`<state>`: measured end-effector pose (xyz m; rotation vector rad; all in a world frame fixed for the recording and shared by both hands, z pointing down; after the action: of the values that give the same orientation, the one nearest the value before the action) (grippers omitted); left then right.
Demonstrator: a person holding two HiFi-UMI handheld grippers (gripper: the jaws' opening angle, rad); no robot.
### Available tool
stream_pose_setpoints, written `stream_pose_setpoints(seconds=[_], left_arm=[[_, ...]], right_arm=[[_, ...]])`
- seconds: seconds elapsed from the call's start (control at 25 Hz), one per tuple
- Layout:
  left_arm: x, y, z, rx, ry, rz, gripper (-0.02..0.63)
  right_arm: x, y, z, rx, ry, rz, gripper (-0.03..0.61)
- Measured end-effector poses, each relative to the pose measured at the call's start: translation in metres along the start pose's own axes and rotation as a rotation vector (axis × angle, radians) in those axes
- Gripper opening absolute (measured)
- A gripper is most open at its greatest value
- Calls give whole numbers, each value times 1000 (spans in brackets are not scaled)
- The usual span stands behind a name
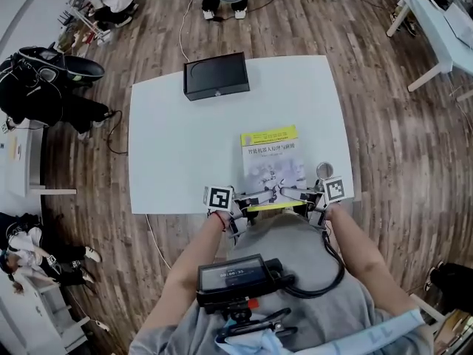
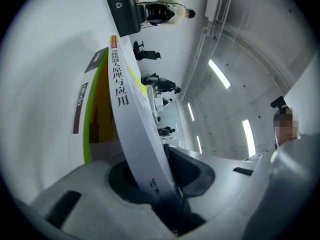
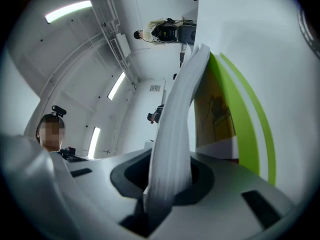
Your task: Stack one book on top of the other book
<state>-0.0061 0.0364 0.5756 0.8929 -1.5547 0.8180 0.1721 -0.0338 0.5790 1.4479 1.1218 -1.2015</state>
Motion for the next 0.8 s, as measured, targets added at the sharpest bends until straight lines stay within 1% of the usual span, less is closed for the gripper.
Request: stream_pose_setpoints(seconds=[0.12,0.24,0.32,0.48,0.52,0.64,0.72,0.8], left_arm=[[9,-2,-1,-13,61,-12,103],[13,-3,-8,-40,161,-31,97],[14,-4,-7,-51,195,-50,97],[15,-4,-6,-20,253,-57,103],[14,-4,-6,-13,268,-61,117],[10,-2,-4,-2,298,-80,194],[9,2,-4,3,312,-80,211],[10,8,-7,17,332,-67,212]], right_arm=[[-10,2,0,4,-47,-8,84],[-17,4,-2,7,-86,-20,83],[-18,5,0,13,-100,-34,83],[-20,5,-3,20,-137,-77,83],[-21,5,-3,19,-142,-85,83],[-21,5,-4,17,-160,-103,81],[-20,6,-4,12,-167,-114,81],[-20,6,-4,9,-166,-126,80]])
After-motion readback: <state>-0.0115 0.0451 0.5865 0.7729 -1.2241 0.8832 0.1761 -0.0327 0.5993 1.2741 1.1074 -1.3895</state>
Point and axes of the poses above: the fingertips, and each gripper's own axes: y backward along the fingers, x to its left, z out of its top, the point moved 9 cm from there along y, backward along the fingers, and after that the axes turned 2 degrees about -y, right-handed, at the moved point
